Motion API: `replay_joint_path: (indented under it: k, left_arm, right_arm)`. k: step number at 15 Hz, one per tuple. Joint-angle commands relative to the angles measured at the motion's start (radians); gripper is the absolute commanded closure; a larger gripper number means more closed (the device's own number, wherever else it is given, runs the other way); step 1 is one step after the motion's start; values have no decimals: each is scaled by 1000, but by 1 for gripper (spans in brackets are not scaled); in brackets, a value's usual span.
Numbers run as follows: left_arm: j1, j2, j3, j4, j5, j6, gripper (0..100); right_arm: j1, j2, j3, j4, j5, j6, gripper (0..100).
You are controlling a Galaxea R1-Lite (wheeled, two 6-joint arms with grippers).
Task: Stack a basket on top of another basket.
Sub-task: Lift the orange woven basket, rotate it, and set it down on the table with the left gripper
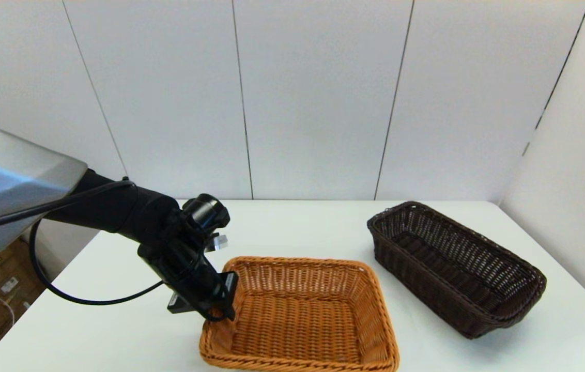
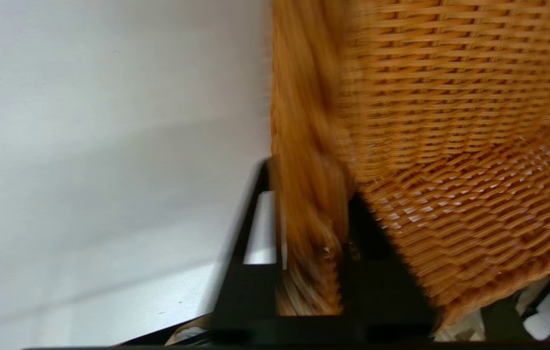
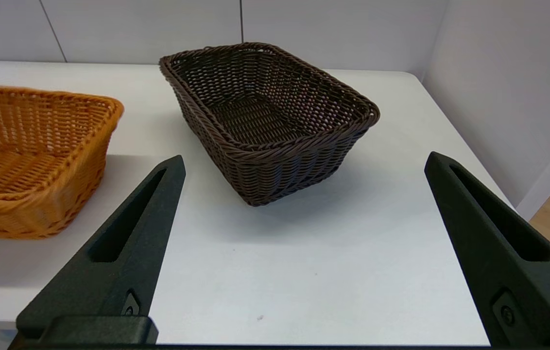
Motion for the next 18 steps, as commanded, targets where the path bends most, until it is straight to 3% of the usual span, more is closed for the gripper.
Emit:
replay_joint_path:
  k: [1,7,11,18]
  left_arm:
    - [3,21,3,-27,15,-20,0]
    - [43,-111,0,-7,41,-12,0]
    - [90,-355,-2,112,101,40,0]
    - [118,-840,51,350,313,66,0]
  right_arm:
    - [0,0,0,0,0,0,0]
    - [0,0,0,-2,0,0,0]
    - [0,0,0,-2,0,0,0]
    - [0,0,0,-8,2,0,0]
